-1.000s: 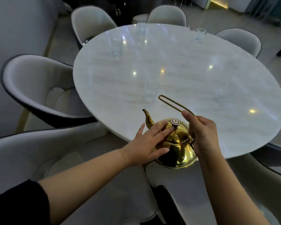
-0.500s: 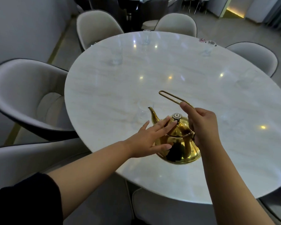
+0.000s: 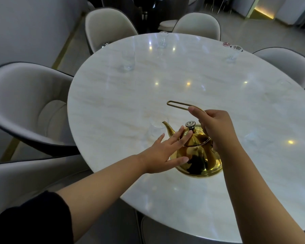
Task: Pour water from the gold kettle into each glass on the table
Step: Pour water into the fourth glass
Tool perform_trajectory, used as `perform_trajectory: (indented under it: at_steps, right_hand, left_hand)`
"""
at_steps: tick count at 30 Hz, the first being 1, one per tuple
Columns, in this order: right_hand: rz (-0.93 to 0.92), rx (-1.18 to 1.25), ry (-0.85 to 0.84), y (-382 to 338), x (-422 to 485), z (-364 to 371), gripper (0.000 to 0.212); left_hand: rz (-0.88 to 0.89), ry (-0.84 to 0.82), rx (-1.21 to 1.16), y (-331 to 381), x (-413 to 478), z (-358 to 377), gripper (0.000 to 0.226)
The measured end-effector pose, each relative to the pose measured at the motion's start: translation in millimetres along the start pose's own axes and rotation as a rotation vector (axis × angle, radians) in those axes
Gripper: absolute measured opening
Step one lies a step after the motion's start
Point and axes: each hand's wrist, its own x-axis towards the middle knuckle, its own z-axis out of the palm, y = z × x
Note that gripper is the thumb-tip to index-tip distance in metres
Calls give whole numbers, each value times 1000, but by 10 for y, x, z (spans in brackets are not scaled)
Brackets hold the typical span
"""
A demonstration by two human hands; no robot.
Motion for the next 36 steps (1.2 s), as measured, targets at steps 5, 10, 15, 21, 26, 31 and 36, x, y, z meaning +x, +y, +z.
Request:
perform_trajectory:
  at_steps: [5, 10, 15, 21, 26, 31, 36]
  right_hand:
    - [-13, -86, -32, -45, 101, 64, 55]
    - [-9, -123, -42, -91, 167, 108, 54]
    - [-9, -173, -49, -122, 214, 141, 53]
    - [-34, -223, -49, -143, 268, 147, 66]
    - [-57, -282, -47, -163, 294, 150, 70]
    - [-49, -309, -60, -175, 293, 140, 58]
    - [-48, -331, -74, -165, 309, 134, 53]
  left_hand:
    - [-14, 17, -39, -46, 11, -4, 66]
    - [-24, 40, -58, -65, 30, -3, 66]
    - [-34, 62, -83, -79, 51, 20, 66]
    - [-35, 83, -167, -60, 69, 14, 65]
    - [-42, 90, -199, -14, 74, 12, 65]
    - [-64, 85, -216, 16, 69, 18, 65]
    - [-69, 79, -219, 34, 73, 12, 64]
